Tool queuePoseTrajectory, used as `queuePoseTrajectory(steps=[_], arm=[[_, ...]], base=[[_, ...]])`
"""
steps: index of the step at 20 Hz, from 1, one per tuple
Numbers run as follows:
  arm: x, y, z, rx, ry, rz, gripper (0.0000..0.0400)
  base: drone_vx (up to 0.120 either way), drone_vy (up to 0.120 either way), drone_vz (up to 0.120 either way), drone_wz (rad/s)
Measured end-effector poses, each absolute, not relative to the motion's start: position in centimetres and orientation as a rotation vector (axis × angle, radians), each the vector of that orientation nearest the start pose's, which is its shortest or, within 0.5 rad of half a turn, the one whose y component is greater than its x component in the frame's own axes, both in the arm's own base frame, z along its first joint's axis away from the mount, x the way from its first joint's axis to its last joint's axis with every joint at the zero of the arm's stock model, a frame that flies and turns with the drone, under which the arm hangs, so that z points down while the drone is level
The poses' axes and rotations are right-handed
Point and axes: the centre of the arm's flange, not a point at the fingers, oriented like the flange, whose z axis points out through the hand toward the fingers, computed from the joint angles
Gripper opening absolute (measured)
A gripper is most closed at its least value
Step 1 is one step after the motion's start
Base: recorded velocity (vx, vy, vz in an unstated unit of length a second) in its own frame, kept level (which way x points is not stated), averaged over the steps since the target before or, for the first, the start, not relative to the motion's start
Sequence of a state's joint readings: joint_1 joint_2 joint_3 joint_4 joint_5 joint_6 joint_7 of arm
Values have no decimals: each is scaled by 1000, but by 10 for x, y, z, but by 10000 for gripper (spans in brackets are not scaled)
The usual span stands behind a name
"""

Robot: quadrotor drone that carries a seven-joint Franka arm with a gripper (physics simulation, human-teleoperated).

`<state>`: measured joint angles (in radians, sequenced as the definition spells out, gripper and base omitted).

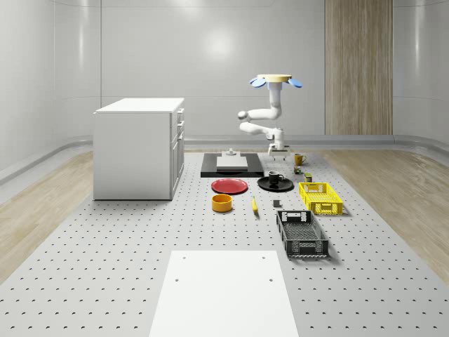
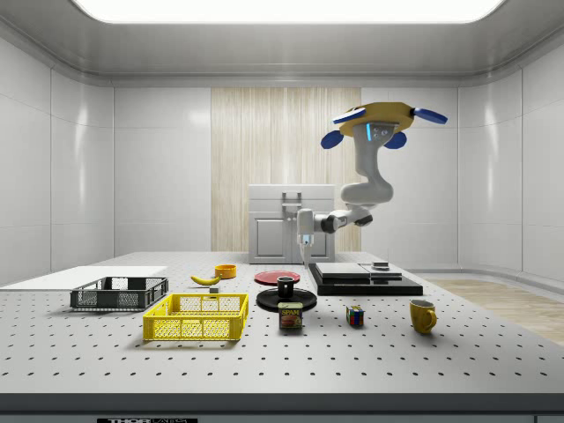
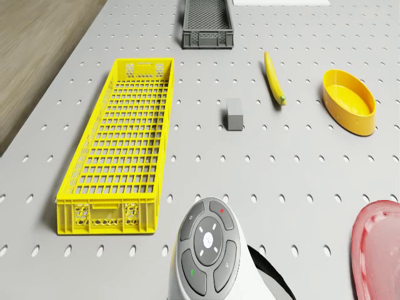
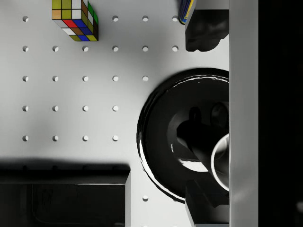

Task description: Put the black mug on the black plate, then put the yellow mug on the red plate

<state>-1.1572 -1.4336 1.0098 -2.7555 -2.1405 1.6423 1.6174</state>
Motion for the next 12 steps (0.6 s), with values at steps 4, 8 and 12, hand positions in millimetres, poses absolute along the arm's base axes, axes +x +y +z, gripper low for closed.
queuePoseTrajectory(steps=[4, 8, 12], arm=[[307, 10, 599, 0, -2, 786, 400], [307, 10, 599, 0, -2, 786, 400], [307, 10, 599, 0, -2, 786, 400]], base=[[-120, 120, 60, 0], [-120, 120, 0, 0], [-120, 120, 0, 0]])
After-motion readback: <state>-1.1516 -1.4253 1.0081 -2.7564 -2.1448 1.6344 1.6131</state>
